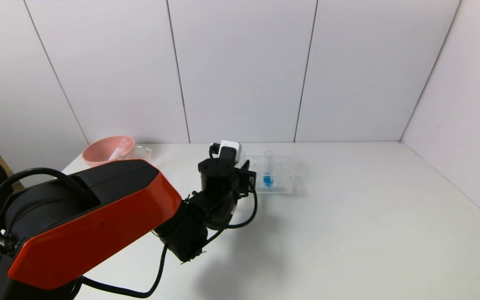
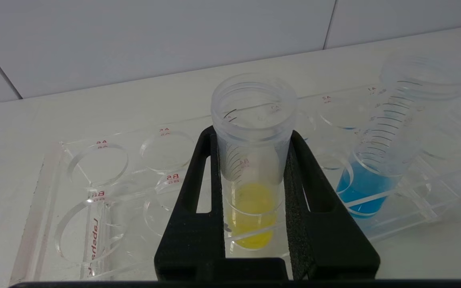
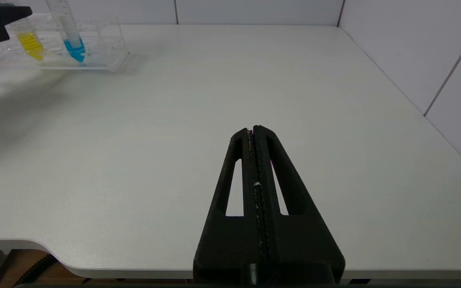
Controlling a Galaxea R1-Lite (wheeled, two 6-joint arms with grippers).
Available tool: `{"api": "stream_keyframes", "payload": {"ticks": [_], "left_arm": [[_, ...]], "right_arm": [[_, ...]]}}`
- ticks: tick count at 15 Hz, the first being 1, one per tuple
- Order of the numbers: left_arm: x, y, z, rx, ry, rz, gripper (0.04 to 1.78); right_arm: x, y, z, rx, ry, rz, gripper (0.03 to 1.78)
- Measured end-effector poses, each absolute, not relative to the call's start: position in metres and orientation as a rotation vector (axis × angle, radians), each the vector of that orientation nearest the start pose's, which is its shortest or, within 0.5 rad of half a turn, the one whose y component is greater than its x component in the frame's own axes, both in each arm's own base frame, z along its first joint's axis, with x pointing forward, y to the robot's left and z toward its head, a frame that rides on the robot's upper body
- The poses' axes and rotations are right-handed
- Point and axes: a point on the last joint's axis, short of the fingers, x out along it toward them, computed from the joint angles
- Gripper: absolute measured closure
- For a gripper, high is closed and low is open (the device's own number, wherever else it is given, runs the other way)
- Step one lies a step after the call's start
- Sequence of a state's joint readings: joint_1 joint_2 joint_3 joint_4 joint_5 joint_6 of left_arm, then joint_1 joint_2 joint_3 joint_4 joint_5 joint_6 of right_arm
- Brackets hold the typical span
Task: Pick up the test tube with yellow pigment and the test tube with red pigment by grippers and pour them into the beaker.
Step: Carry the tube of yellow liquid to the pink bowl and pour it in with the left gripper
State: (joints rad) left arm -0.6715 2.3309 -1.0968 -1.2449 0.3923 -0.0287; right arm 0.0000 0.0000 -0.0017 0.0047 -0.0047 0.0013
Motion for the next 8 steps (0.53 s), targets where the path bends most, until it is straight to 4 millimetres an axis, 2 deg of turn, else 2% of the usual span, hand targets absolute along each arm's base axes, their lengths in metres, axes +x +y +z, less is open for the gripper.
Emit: {"api": "stream_keyframes", "payload": {"ticks": [8], "left_arm": [[0.3453, -0.2642, 0.083, -0.034, -0.012, -0.279, 1.38]], "right_arm": [[-0.0229, -0.0001, 0.0755, 0.002, 0.003, -0.004, 1.7]]}}
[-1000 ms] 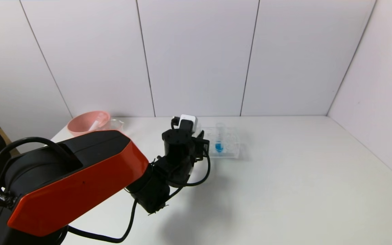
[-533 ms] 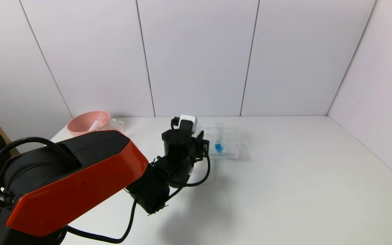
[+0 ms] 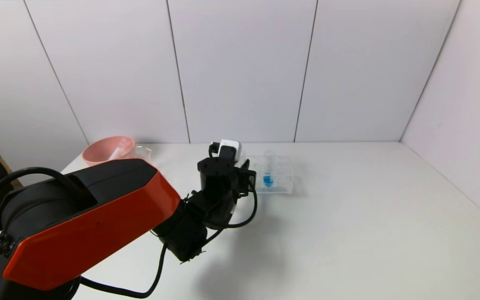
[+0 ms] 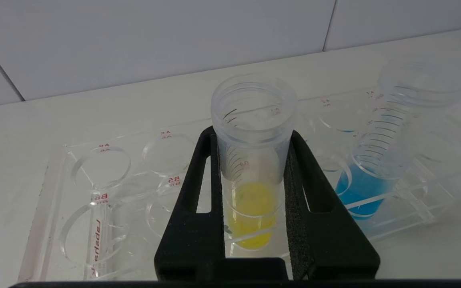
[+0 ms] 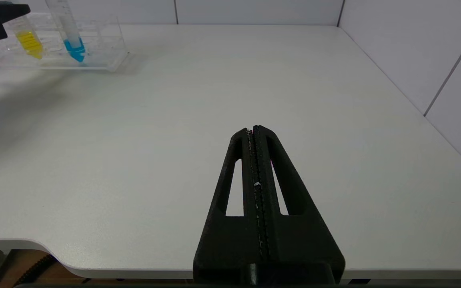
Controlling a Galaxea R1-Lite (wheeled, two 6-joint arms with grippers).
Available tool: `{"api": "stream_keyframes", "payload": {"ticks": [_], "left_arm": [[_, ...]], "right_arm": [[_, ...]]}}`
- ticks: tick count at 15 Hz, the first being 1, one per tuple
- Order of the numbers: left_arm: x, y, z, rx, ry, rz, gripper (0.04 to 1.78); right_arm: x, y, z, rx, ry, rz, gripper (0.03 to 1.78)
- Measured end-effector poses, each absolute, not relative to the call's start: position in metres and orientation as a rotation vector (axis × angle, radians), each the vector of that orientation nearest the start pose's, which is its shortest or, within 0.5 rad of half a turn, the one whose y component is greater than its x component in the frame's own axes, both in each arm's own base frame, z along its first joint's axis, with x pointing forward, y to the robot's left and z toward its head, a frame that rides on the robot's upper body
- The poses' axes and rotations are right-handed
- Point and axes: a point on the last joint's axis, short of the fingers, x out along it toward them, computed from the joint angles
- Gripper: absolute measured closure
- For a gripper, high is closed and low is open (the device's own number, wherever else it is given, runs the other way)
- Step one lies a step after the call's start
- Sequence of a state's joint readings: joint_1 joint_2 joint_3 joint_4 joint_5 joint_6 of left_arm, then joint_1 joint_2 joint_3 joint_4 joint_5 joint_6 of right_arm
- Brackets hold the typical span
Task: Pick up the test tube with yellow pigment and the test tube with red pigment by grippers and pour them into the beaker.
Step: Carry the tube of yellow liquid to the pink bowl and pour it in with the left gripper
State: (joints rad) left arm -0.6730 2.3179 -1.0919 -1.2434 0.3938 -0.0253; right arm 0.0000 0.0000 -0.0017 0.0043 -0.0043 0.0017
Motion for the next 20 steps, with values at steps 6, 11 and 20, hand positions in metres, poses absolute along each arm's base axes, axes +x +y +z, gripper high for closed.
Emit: {"api": "stream_keyframes", "payload": {"ticks": [6, 11, 20], "left_arm": [[0.341, -0.263, 0.098, -0.029, -0.008, -0.282, 1.38], [0.338, -0.263, 0.111, -0.021, 0.002, -0.289, 1.38], [0.334, -0.261, 0.134, -0.033, -0.023, -0.305, 1.38]], "right_arm": [[-0.023, 0.0, 0.075, 0.002, 0.003, -0.005, 1.7], [-0.023, 0.0, 0.075, 0.002, 0.003, -0.005, 1.7], [-0.023, 0.0, 0.076, 0.002, 0.003, -0.005, 1.7]]}}
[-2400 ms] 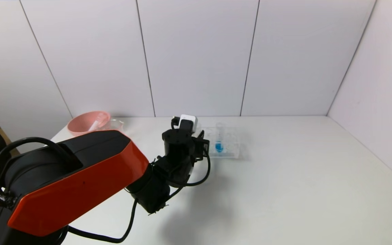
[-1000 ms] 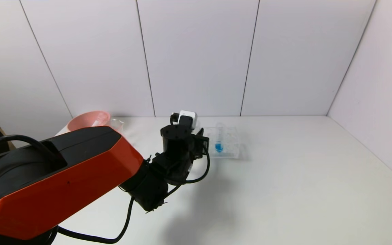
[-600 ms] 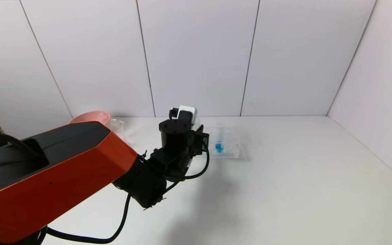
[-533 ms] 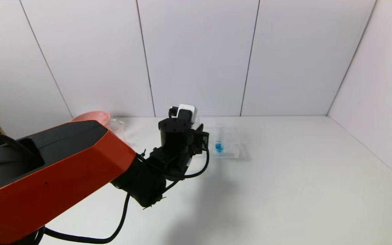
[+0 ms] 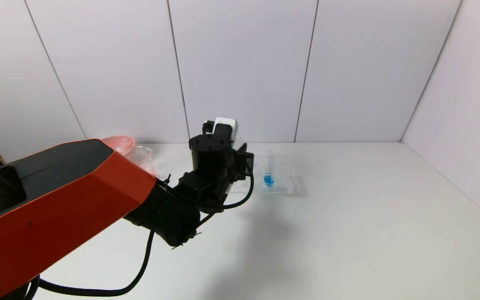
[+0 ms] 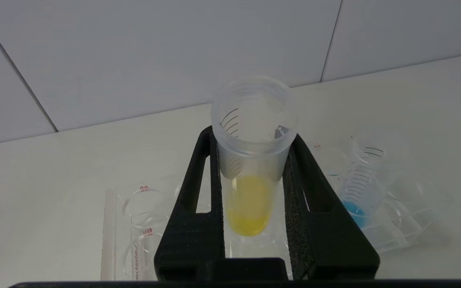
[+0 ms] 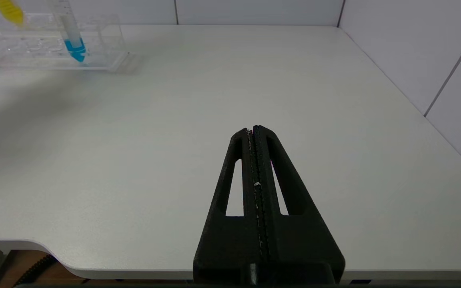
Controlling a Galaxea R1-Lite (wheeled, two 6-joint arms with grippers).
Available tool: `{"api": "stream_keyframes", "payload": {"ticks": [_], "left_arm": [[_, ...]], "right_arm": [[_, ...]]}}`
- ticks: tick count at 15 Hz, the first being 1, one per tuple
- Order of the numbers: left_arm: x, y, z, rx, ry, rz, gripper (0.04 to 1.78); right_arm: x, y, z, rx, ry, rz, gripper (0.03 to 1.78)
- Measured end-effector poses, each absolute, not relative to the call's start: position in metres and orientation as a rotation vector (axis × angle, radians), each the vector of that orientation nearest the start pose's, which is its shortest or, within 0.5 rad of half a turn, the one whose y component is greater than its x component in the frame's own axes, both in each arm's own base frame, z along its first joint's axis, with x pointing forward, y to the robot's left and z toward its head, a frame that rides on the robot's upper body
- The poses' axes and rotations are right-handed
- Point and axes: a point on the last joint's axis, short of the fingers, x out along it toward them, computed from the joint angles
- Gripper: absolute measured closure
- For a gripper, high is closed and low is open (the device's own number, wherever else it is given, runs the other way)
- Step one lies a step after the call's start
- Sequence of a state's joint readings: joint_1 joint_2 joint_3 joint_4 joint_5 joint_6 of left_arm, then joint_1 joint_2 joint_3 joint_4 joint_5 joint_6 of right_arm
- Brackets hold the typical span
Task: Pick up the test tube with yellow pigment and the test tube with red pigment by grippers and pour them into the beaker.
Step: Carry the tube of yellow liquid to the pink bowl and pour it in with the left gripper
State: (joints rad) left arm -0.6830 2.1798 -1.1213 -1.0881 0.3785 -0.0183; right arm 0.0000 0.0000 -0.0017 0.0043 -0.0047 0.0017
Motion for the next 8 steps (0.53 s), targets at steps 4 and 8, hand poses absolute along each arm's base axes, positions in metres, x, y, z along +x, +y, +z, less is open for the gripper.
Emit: {"api": "stream_keyframes", "payload": {"ticks": [4, 8], "left_arm": [[0.331, -0.26, 0.143, -0.04, -0.033, -0.33, 1.38], [0.325, -0.255, 0.16, -0.045, -0.042, -0.335, 1.38]], "right_arm": [[-0.023, 0.0, 0.075, 0.002, 0.003, -0.004, 1.7], [-0.023, 0.0, 0.076, 0.002, 0.003, -0.005, 1.7]]}}
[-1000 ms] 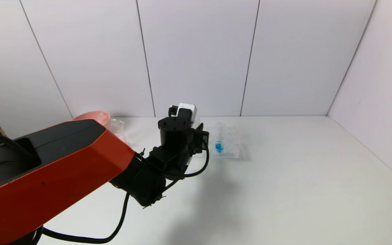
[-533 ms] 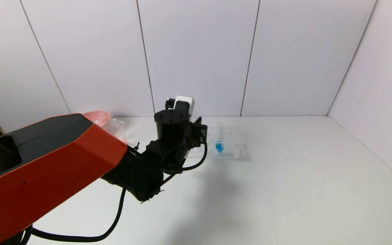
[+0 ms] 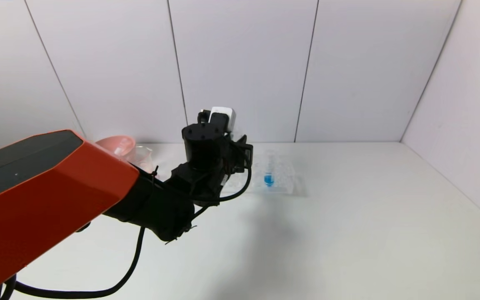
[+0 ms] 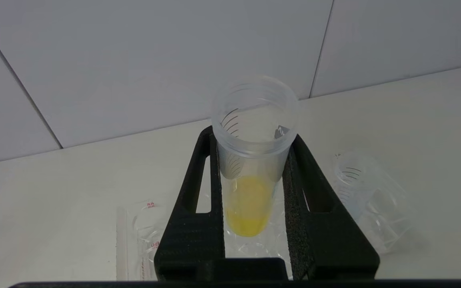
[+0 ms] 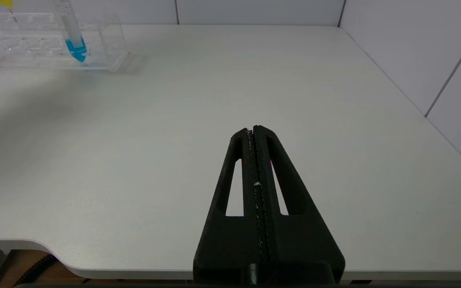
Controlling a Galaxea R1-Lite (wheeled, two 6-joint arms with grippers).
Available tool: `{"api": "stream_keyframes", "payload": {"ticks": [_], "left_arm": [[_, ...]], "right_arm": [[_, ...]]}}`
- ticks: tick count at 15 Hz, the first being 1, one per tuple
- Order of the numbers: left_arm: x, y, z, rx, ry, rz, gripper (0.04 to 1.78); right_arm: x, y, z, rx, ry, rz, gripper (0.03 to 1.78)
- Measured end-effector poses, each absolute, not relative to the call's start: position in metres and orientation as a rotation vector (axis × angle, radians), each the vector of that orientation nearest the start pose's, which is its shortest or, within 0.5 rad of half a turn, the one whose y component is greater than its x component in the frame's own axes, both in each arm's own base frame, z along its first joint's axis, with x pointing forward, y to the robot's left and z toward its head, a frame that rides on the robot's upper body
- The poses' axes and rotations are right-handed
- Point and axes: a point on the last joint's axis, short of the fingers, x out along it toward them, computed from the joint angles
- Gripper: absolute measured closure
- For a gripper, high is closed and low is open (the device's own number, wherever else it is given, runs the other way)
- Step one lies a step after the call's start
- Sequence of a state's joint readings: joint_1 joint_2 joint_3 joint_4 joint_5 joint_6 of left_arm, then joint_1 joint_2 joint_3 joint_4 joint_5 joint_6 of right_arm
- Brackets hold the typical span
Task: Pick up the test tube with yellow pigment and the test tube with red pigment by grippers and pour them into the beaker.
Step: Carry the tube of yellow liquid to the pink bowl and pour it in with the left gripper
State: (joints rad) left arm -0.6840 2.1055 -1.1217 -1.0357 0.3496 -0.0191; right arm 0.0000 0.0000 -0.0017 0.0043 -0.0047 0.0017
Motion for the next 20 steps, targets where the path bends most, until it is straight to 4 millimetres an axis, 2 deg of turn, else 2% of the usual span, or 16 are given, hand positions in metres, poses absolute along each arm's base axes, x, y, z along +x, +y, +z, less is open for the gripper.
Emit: {"api": "stream_keyframes", "payload": {"ticks": [4, 10, 15, 20], "left_arm": [[0.319, -0.242, 0.182, -0.034, -0.028, -0.342, 1.38], [0.323, -0.196, 0.218, 0.007, -0.04, -0.294, 1.38], [0.335, -0.141, 0.245, 0.0, -0.107, -0.176, 1.38], [0.346, -0.085, 0.257, 0.007, -0.139, -0.113, 1.38]], "right_arm": [[-0.023, 0.0, 0.075, 0.002, 0.003, -0.005, 1.7], [-0.023, 0.0, 0.075, 0.002, 0.003, -0.005, 1.7], [-0.023, 0.0, 0.075, 0.002, 0.003, -0.005, 1.7], [-0.023, 0.0, 0.076, 0.002, 0.003, -0.005, 1.7]]}}
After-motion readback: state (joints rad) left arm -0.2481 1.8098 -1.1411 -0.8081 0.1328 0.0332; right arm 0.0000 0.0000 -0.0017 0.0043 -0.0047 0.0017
